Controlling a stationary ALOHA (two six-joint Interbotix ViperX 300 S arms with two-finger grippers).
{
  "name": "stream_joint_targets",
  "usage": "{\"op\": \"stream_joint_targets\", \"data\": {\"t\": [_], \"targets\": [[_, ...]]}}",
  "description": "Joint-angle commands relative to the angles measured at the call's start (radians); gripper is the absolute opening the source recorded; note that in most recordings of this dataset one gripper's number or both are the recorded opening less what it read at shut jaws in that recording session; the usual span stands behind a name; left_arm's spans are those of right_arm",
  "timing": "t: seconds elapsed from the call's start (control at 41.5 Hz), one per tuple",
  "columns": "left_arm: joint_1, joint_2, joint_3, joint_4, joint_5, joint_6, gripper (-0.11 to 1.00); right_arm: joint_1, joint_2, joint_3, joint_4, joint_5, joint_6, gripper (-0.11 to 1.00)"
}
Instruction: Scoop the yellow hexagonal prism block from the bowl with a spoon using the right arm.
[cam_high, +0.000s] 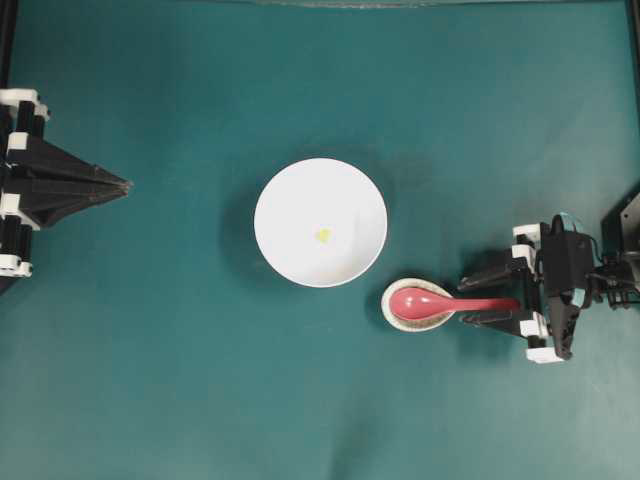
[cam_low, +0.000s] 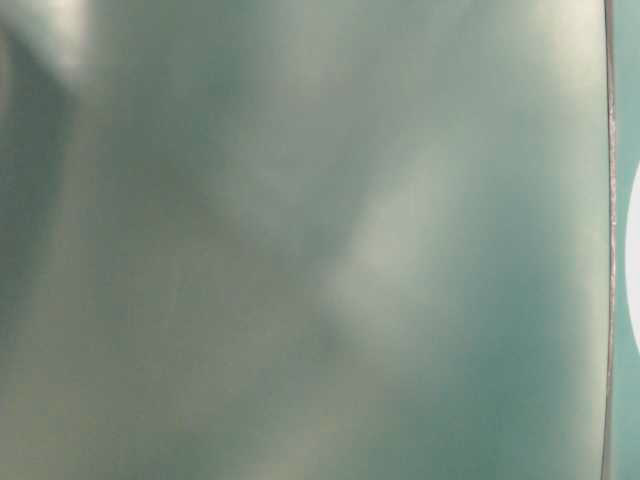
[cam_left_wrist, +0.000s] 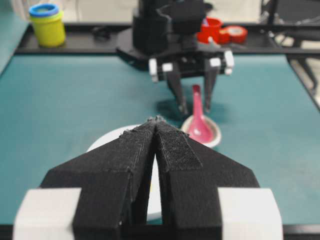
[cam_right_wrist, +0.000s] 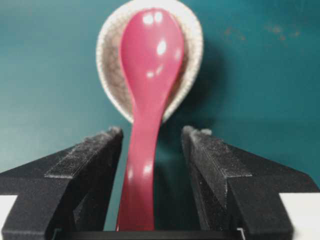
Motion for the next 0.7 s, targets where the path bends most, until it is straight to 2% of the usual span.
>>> {"op": "stream_joint_targets", "data": {"t": [0.0,0.193,0.361,0.674], "targets": [[0.002,0.009,-0.018,0.002,-0.006,-0.002,0.01,0.003,-0.009,-0.008,0.002,-0.012,-0.003,0.56],[0.002,0.009,-0.018,0.002,-0.006,-0.002,0.01,0.003,-0.009,-0.006,0.002,-0.015,-0.003,0.55],[0.002,0.009,-0.018,0.003,-0.006,-0.002,0.01,0.005,-0.009,-0.008,0.002,-0.015,-0.003,0.49],[0.002,0.009,-0.018,0.003,-0.006,0.000,0.01,0.003,-0.009,-0.017,0.002,-0.015,-0.003,0.25]]}}
